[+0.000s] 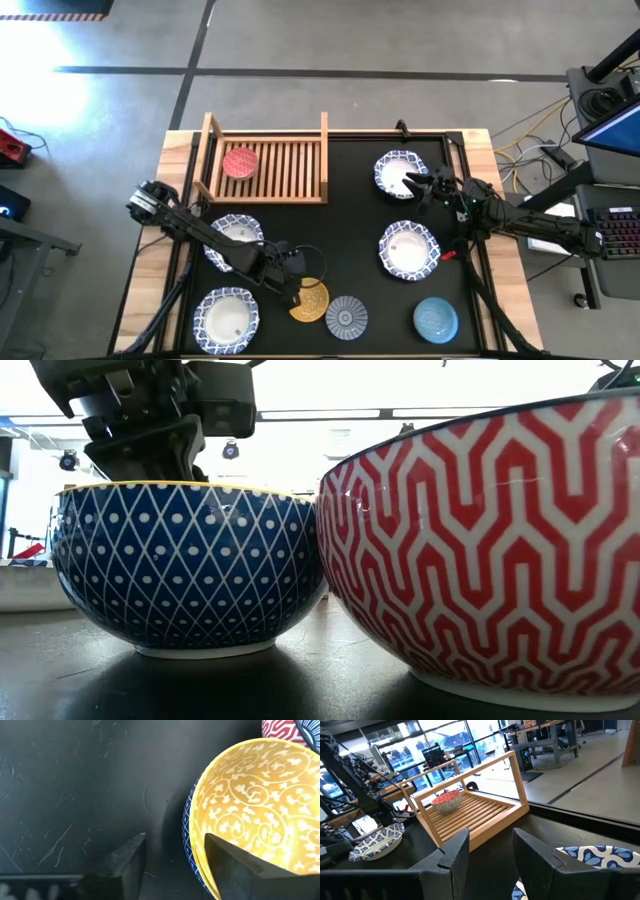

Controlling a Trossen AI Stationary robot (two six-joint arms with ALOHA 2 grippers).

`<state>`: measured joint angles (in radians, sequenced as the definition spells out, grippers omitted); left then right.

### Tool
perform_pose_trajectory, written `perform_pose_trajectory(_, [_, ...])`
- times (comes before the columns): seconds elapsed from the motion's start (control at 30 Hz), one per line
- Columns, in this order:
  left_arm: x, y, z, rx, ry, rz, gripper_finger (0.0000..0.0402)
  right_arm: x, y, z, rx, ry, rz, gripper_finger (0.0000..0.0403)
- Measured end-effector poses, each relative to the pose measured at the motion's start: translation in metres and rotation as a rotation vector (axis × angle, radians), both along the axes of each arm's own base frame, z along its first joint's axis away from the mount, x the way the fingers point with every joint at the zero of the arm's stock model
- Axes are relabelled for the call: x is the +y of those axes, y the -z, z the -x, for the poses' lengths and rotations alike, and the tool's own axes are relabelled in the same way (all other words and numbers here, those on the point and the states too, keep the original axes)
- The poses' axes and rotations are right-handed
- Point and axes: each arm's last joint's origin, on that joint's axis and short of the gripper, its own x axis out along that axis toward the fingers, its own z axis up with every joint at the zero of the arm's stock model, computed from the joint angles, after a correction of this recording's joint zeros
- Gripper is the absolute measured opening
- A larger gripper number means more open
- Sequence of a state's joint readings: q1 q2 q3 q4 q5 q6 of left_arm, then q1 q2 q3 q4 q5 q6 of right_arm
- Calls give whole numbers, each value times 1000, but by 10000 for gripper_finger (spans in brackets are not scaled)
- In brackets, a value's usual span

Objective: Place and stack bowls onto a shelf
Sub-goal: Stack the patterned yellow bowl on top of the patterned red bowl on the shelf

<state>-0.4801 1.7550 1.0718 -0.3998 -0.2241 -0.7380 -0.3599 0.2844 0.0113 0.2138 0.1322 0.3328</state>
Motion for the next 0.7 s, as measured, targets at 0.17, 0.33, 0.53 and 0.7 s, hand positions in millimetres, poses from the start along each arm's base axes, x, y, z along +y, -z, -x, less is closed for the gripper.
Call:
perform_pose_trajectory(0.17, [3, -1, -2, 0, 25, 1, 70, 0, 0, 0, -1, 0, 0, 139])
perform_pose_trajectory(0.33, [6, -1, -4, 3, 39, 6, 11, 0, 0, 0, 0, 0, 0, 139])
perform_pose_trajectory(0.53, [14, -16, -6, 53, 69, -17, 6, 0, 0, 0, -1, 0, 0, 139])
perform_pose_trajectory(0.7, [22, -43, -12, 48, 74, -89, 5, 0, 0, 0, 0, 0, 0, 139])
